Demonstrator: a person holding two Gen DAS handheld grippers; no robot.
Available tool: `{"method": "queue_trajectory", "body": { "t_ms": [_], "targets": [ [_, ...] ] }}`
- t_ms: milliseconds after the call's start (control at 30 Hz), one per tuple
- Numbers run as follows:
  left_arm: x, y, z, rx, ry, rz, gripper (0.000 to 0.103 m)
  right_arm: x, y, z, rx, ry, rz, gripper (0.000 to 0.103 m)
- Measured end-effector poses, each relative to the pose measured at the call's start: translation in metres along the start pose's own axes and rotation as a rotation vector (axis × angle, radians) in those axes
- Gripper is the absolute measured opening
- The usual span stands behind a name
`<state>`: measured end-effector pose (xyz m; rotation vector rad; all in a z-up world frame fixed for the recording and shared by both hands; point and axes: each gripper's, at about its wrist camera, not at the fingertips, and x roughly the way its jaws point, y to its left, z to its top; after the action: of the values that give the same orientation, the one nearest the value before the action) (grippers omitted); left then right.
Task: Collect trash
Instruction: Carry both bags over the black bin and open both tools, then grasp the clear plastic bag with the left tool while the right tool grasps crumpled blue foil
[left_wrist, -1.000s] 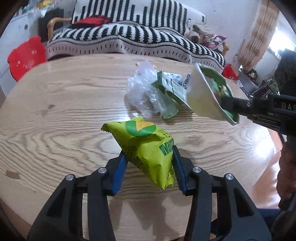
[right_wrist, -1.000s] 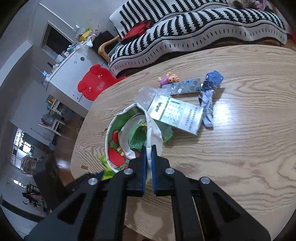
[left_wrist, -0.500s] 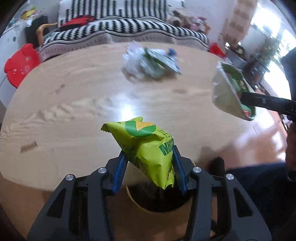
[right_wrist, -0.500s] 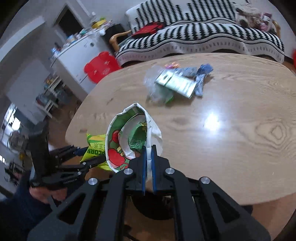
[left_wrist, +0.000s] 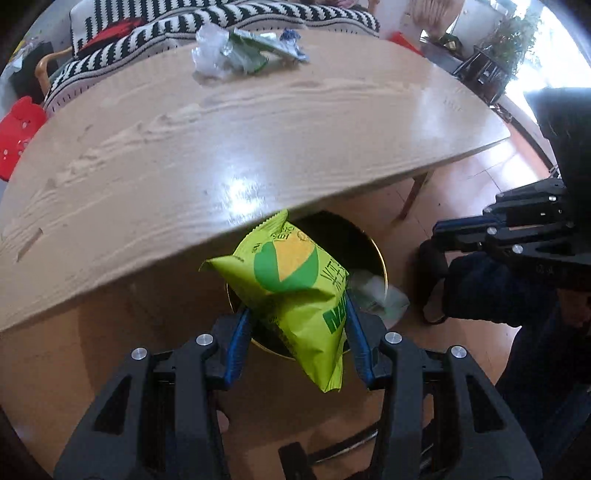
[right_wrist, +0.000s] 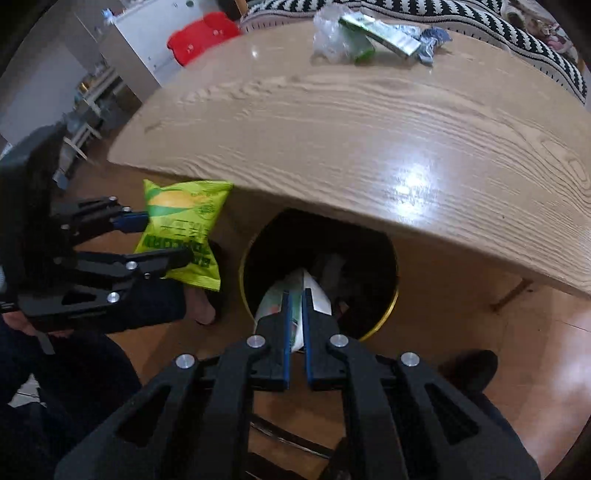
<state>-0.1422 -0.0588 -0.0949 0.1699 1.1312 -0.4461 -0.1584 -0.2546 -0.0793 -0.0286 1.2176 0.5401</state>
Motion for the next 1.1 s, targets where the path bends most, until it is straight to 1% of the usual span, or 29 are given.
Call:
{"method": "queue_trajectory", "body": {
  "t_ms": [33, 100, 167, 200, 333, 533, 567, 600, 633, 667, 700, 733, 767, 833, 1033, 1100],
  "targets": [
    [0.003, -0.002, -0.001, 0.003, 0.01, -0.001, 0.045, 0.001, -0.001, 0.001, 0.005, 0.002, -0.007, 0.006],
    [0.014, -0.003, -0.005, 0.009, 0.035, 0.028, 0.045, 0.004, -0.007, 0.002, 0.026, 0.01, -0.012, 0.006],
    [0.026, -0.001, -0.009, 0.004, 0.076, 0.031, 0.045, 0.004, -0.006, 0.003, 0.026, 0.009, -0.011, 0.006],
    [0.029, 0.0, -0.009, 0.0, 0.082, 0.032, 0.044, 0.003, -0.005, 0.004, 0.022, 0.006, -0.004, 0.006],
    [0.024, 0.0, -0.005, -0.003, 0.052, 0.028, 0.044, -0.002, 0.0, 0.007, 0.008, -0.016, 0.009, 0.006],
    [0.025, -0.007, -0.003, -0.003, 0.063, 0.014, 0.045, -0.008, -0.003, 0.01, 0.036, -0.038, 0.036, 0.006],
    [0.026, -0.008, -0.002, -0.002, 0.066, 0.024, 0.05, -0.009, -0.004, 0.011, 0.04, -0.041, 0.043, 0.006],
    [0.026, -0.009, -0.002, 0.001, 0.065, 0.032, 0.062, -0.011, -0.004, 0.012, 0.044, -0.049, 0.046, 0.007],
    [0.025, -0.01, -0.002, 0.004, 0.061, 0.032, 0.068, -0.013, -0.004, 0.013, 0.044, -0.055, 0.045, 0.012],
    [0.024, -0.011, -0.001, 0.006, 0.054, 0.033, 0.076, -0.015, -0.004, 0.013, 0.045, -0.063, 0.048, 0.018],
    [0.023, -0.012, -0.003, 0.009, 0.051, 0.034, 0.08, -0.017, -0.004, 0.014, 0.05, -0.07, 0.048, 0.046],
    [0.023, -0.013, -0.003, 0.012, 0.05, 0.033, 0.081, -0.02, -0.004, 0.013, 0.053, -0.085, 0.046, 0.072],
    [0.023, -0.014, -0.003, 0.014, 0.053, 0.032, 0.082, -0.024, -0.003, 0.012, 0.052, -0.107, 0.041, 0.075],
    [0.022, -0.014, 0.0, 0.008, 0.058, 0.033, 0.082, -0.028, -0.004, 0.013, 0.054, -0.12, 0.045, 0.075],
    [0.02, -0.013, 0.001, -0.002, 0.054, 0.031, 0.084, -0.026, -0.005, 0.013, 0.061, -0.107, 0.044, 0.075],
    [0.023, -0.014, 0.002, 0.001, 0.053, 0.032, 0.086, -0.025, -0.004, 0.014, 0.061, -0.106, 0.044, 0.075]
  ]
}}
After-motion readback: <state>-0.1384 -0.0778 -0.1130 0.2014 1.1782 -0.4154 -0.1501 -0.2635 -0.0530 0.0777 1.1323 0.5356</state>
